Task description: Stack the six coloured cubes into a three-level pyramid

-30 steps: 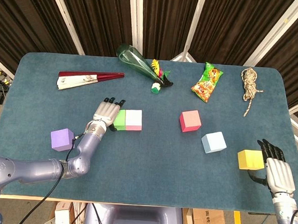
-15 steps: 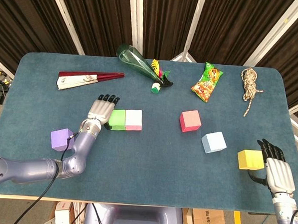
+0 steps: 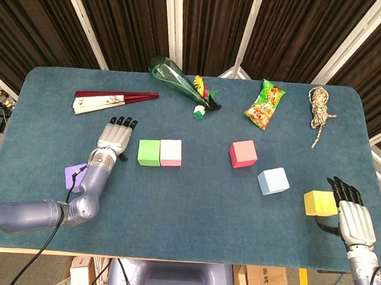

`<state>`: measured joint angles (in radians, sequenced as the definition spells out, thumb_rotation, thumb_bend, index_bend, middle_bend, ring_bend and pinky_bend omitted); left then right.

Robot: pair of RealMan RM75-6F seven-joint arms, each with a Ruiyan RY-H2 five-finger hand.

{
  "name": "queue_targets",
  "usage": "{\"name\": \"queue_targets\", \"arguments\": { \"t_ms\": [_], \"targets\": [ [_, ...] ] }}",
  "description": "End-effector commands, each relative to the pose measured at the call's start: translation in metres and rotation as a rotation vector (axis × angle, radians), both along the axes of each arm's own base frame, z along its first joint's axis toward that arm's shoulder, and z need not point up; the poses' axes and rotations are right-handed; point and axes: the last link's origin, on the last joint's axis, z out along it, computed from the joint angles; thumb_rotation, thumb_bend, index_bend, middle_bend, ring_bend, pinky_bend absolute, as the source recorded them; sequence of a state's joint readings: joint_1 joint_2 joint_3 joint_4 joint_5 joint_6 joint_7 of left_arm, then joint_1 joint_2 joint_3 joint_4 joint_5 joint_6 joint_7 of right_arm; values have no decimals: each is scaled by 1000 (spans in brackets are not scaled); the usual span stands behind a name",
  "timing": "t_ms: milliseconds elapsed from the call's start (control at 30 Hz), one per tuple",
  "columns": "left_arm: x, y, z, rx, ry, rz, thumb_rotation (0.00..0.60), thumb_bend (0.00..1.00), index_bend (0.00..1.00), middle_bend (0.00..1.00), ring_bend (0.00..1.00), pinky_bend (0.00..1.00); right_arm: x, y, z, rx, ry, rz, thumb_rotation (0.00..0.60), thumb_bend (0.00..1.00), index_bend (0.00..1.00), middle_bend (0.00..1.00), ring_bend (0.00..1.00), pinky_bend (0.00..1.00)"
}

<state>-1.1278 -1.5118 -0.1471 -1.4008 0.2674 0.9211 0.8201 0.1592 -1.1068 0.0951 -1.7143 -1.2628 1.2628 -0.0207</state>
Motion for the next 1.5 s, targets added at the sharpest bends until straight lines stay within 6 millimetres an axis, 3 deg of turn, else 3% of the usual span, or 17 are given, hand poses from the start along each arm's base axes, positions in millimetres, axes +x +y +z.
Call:
{"name": "queue_targets", "arguments": {
  "t_ms": [33,800,1500],
  "targets": [
    [1,2,-3,10,-12,4,600,125,0,14,0,23,0,0,0,0,-2,-1,600,319,0,0,0,0],
    [26,11,-51,41,10,-85,600,304,0,18,0,23,-2,-2,1,6,-17,-23,600,319,0,0,0,0],
    [32,15,-61,63,15,-114,600,308,0,19,0,23,-3,-2,1,10,-18,-28,600,319,0,0,0,0]
  ]
}}
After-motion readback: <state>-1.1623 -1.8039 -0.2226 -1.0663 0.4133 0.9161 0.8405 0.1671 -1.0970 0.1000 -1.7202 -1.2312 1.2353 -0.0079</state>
